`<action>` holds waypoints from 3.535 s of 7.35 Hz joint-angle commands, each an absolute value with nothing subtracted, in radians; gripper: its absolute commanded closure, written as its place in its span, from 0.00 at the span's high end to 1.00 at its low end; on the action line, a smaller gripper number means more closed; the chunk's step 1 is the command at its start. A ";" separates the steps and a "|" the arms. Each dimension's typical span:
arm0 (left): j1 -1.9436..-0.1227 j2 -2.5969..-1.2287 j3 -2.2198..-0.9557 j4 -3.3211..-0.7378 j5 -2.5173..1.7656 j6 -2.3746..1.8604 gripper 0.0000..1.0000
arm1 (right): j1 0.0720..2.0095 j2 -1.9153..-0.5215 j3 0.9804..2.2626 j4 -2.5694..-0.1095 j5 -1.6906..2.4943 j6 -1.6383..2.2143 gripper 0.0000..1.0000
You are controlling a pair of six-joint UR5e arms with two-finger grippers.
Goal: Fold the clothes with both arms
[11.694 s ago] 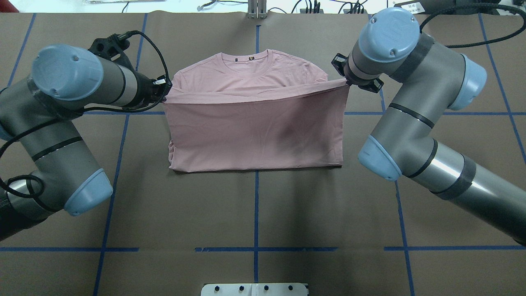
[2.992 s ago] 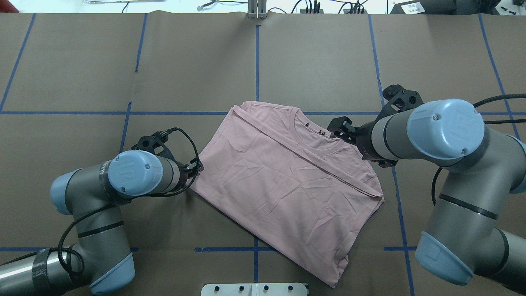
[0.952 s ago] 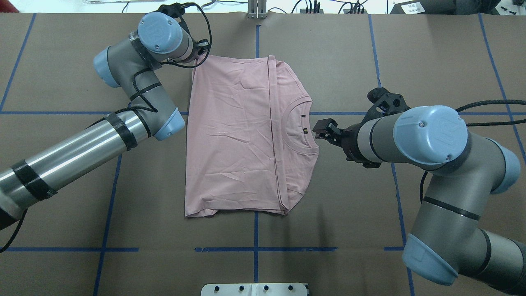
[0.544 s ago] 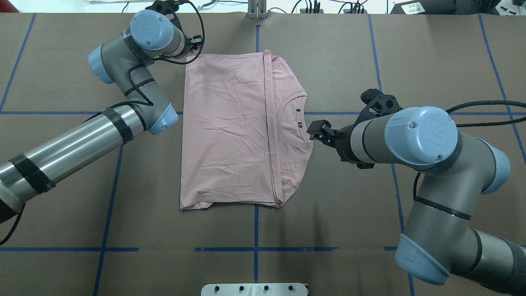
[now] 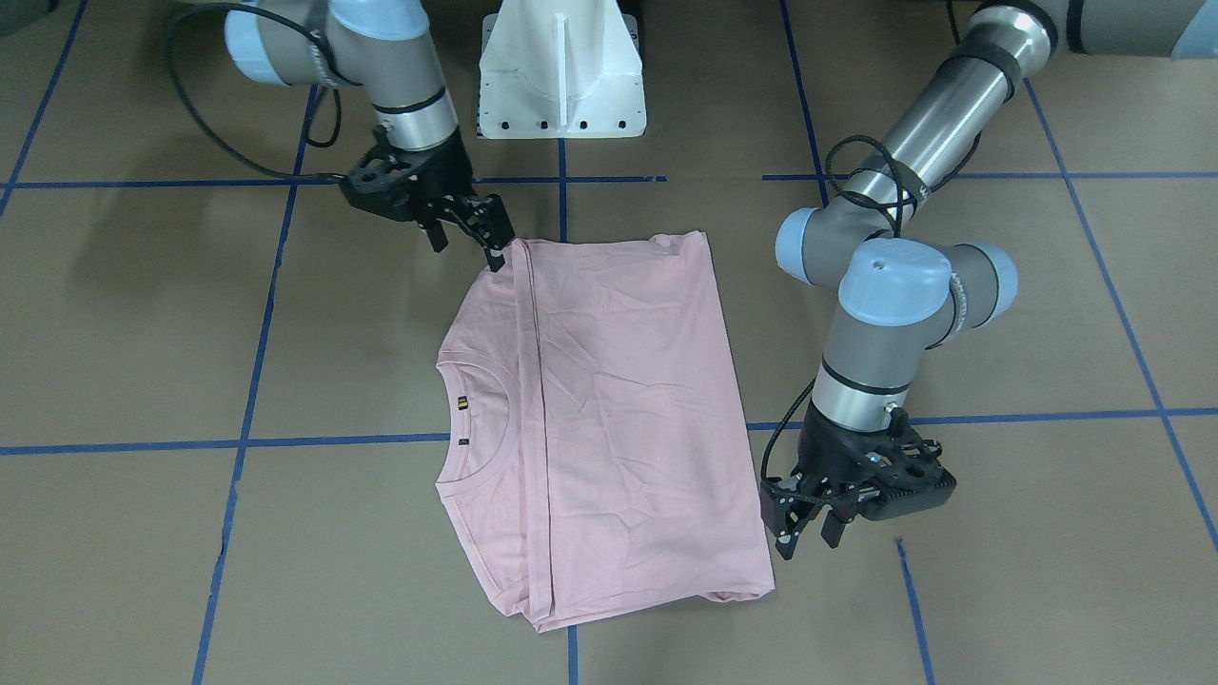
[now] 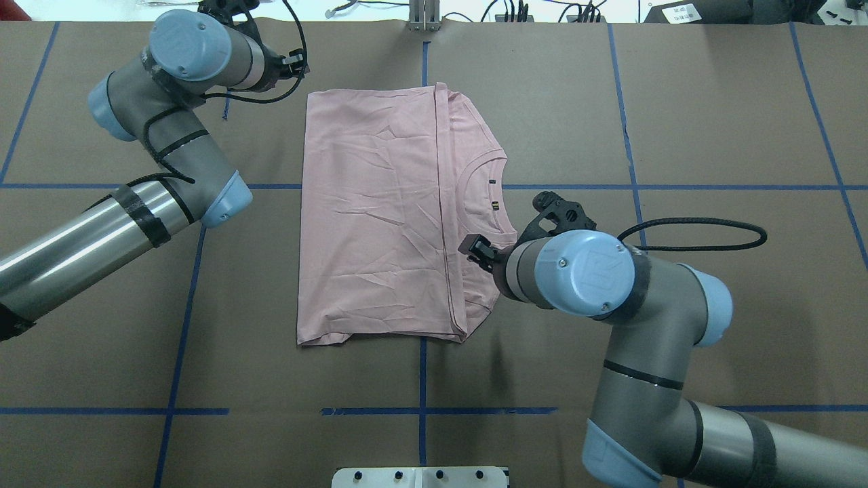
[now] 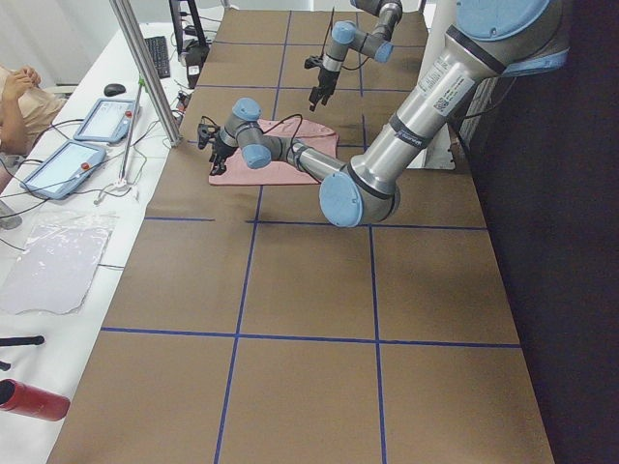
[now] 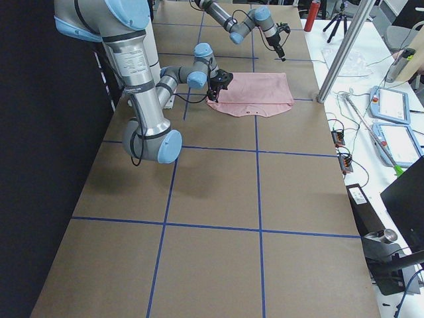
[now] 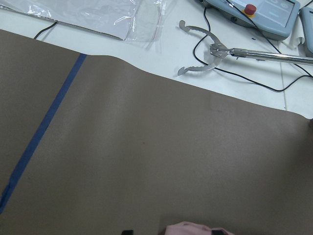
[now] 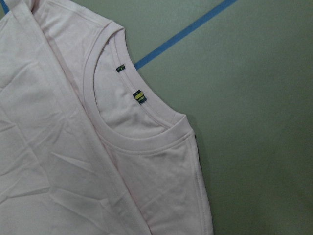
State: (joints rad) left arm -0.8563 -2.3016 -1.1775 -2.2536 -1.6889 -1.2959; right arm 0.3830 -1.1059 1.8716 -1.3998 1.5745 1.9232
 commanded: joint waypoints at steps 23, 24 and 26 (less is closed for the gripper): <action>-0.468 -1.918 -1.896 -1.870 -1.746 -1.644 0.74 | 0.249 -1.088 1.855 -1.433 1.511 2.042 0.00; -0.439 -1.910 -1.891 -1.870 -1.740 -1.673 0.74 | 0.247 -1.088 1.853 -1.433 1.511 2.043 0.00; -0.413 -1.910 -1.887 -1.871 -1.747 -1.837 0.74 | 0.248 -1.085 1.855 -1.433 1.511 2.043 0.00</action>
State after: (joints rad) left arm -0.4296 -1.9113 -1.8862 -1.8713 -1.7421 -1.7554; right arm 0.2480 -1.0857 1.8540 -1.4328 1.5114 2.0424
